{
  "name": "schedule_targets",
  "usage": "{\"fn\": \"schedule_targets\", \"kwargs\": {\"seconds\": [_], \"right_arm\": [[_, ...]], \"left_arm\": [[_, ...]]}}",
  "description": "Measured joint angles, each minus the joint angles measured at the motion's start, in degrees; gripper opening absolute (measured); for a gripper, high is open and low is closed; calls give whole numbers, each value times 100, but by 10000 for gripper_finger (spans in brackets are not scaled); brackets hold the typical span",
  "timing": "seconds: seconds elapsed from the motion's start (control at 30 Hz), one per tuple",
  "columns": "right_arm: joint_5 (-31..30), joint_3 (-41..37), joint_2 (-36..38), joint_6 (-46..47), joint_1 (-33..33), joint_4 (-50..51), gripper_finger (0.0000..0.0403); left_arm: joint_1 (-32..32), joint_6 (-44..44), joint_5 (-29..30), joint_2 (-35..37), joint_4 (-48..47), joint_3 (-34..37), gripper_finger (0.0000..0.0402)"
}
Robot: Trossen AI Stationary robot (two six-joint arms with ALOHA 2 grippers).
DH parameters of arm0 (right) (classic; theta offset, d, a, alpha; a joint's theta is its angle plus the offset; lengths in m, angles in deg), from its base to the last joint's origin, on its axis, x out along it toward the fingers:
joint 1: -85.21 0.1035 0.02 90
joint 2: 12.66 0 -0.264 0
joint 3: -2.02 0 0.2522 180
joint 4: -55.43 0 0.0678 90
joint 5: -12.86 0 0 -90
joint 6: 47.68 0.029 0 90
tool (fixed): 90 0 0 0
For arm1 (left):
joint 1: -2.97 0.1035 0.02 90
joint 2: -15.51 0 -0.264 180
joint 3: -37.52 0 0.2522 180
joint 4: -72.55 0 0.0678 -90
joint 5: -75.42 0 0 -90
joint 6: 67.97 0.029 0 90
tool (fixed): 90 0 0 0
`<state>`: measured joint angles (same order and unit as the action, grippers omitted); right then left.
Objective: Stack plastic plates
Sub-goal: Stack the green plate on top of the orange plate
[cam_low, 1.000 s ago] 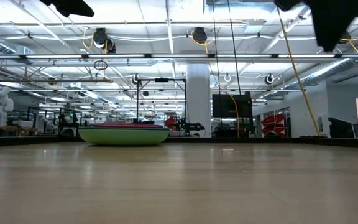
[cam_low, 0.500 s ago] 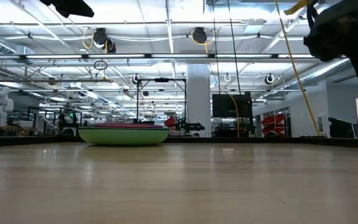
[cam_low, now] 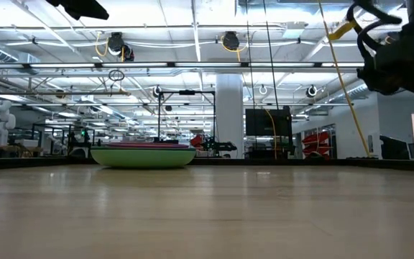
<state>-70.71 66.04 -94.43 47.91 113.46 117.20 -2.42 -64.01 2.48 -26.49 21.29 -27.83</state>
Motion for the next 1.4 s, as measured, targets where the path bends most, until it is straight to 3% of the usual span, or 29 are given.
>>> {"fn": "schedule_targets", "kwargs": {"seconds": [0.4, 1.13, 1.4], "right_arm": [[272, 0, -436, 148, 0, -796, 116], [279, 0, -453, 1019, 0, -748, 115], [254, 2, -460, 875, -1, -750, 91]], "left_arm": [[0, 27, 0, 0, -2, 0, 88], [0, 95, 0, 0, 0, 0, 88], [0, 95, 2, 0, 2, 0, 88]]}}
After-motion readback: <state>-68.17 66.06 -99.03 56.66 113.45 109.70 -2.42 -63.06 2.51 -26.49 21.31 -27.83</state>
